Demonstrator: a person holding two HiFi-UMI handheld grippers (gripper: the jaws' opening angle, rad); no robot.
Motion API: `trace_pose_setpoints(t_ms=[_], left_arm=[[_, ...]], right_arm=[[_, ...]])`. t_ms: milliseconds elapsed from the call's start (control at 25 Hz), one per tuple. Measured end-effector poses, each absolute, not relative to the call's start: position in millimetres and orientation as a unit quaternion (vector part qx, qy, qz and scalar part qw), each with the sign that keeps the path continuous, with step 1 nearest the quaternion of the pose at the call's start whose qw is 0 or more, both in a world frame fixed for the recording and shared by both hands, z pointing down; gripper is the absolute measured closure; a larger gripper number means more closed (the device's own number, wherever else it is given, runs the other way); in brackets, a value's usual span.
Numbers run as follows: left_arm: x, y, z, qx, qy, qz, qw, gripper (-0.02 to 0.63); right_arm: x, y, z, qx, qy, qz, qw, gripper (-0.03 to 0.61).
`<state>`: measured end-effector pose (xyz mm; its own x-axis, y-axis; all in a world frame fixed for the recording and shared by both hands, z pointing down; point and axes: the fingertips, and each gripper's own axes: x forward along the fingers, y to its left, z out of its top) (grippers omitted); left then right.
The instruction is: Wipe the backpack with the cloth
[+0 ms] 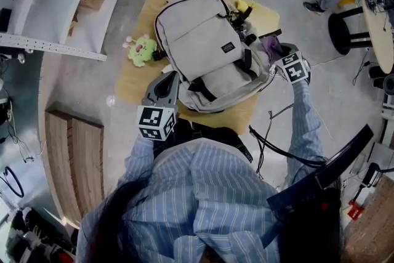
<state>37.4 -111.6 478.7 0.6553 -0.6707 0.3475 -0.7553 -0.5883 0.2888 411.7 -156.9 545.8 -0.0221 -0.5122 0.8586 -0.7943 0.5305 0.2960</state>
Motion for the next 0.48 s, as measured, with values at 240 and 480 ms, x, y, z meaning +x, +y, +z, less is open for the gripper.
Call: trace_pose_setpoints(t_ms=[240, 480], left_arm=[[17, -131, 484, 0.883, -0.406, 0.101, 0.212, 0.607], [-4, -145, 491, 0.876, -0.416, 0.106, 0.22, 0.607]], right_arm=[[395, -199, 545, 0.452, -0.704, 0.112, 0.536, 0.537], [378, -244, 552, 0.455, -0.703, 0.109, 0.536, 0.537]])
